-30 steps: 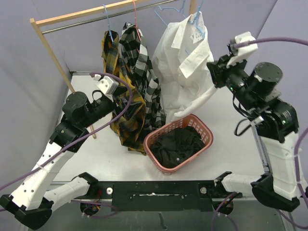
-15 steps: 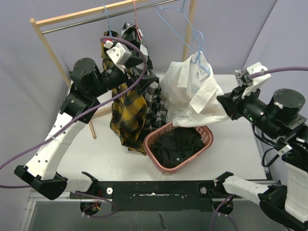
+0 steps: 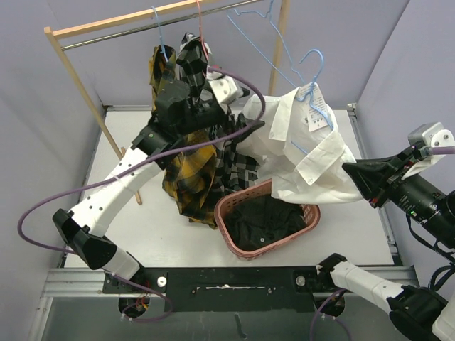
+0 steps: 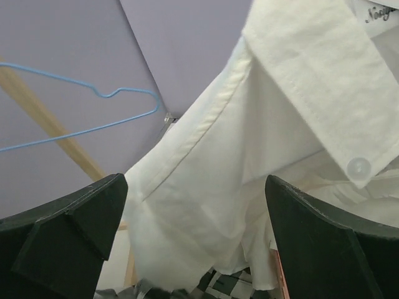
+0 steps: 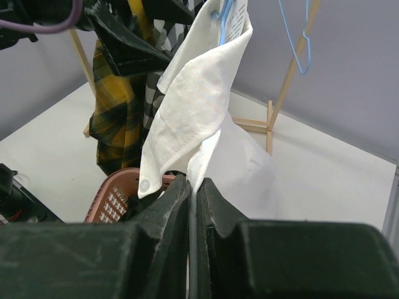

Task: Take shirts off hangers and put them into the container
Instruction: Remove the shirt from the hanger.

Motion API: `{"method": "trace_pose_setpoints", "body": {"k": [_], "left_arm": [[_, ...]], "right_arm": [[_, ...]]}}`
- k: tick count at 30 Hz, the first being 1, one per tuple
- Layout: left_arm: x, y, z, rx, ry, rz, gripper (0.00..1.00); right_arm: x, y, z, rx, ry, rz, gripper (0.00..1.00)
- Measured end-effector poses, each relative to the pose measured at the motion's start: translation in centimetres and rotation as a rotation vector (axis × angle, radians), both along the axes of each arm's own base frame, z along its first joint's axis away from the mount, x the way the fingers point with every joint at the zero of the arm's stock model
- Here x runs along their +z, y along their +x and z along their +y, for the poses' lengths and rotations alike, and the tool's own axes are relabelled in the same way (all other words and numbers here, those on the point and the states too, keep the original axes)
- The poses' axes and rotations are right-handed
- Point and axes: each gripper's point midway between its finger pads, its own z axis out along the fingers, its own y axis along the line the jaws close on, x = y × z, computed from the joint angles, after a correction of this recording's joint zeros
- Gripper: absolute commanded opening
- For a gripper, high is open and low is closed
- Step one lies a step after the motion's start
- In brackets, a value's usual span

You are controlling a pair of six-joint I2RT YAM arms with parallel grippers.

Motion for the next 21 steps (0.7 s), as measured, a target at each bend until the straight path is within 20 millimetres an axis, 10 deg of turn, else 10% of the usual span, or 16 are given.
{"method": "trace_pose_setpoints", "body": {"k": [6,21], "left_arm": [[-1.1,-1.5,-3.5,-0.021,0.056,-0.101,0.94],[1.3,0.5,-2.9,0.082,0.006,-0.241,0.83]], "right_arm": [[-0.5,-0.3,0.5,0.030,-0.003,0.028,0.00],[-0.7,-0.6,1.3,0.076,-0.001,0.051,0.00]]}}
